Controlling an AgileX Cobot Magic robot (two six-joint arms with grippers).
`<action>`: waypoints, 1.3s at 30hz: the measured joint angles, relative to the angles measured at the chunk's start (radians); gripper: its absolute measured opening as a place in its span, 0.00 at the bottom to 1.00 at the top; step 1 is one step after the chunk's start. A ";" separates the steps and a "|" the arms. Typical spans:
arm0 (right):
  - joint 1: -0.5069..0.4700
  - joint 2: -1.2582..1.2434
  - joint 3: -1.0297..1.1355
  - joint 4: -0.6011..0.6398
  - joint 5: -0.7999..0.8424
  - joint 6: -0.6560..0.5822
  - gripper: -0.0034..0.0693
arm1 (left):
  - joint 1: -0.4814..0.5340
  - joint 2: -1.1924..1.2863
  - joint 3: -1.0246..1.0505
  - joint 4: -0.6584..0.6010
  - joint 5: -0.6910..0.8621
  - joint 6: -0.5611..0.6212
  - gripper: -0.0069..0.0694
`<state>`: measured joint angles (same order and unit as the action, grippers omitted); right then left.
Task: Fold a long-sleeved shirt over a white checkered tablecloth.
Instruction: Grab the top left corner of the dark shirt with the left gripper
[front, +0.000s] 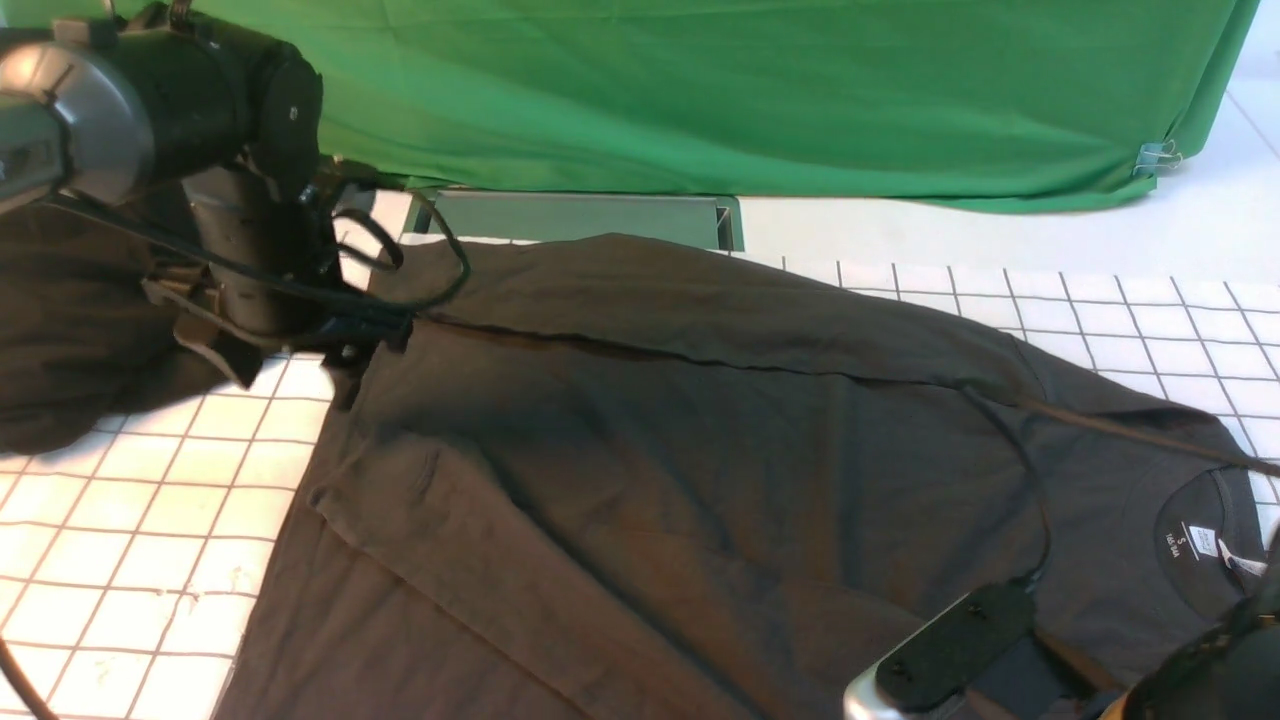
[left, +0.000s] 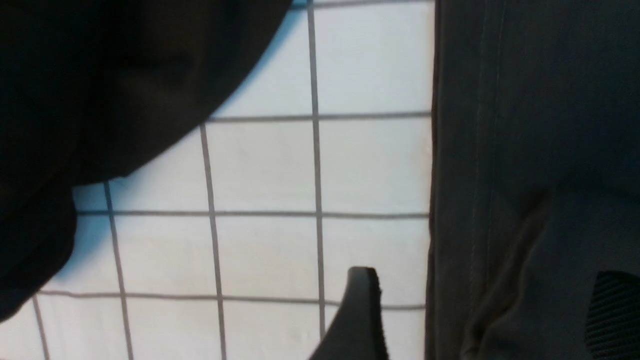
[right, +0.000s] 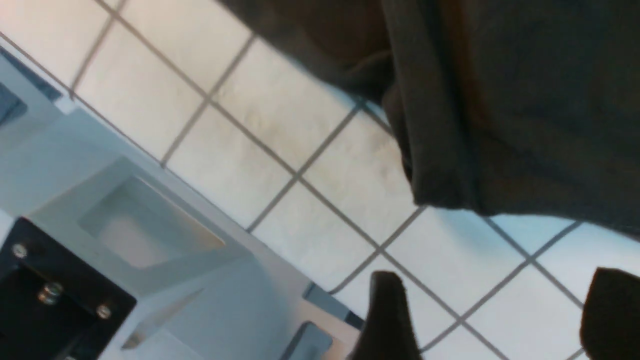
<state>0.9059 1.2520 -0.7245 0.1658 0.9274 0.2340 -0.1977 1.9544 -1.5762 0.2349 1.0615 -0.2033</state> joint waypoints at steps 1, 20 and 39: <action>0.000 -0.011 0.000 0.000 -0.002 0.006 0.70 | 0.003 0.006 -0.025 -0.008 -0.008 -0.005 0.83; 0.000 -0.059 0.000 -0.032 -0.017 0.081 0.70 | 0.057 0.401 -0.501 -0.062 -0.167 -0.012 0.77; 0.000 -0.059 0.000 -0.036 -0.016 0.111 0.71 | 0.057 0.445 -0.579 -0.092 -0.196 0.136 0.13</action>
<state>0.9059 1.1928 -0.7245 0.1295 0.9114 0.3452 -0.1405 2.3989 -2.1556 0.1431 0.8658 -0.0672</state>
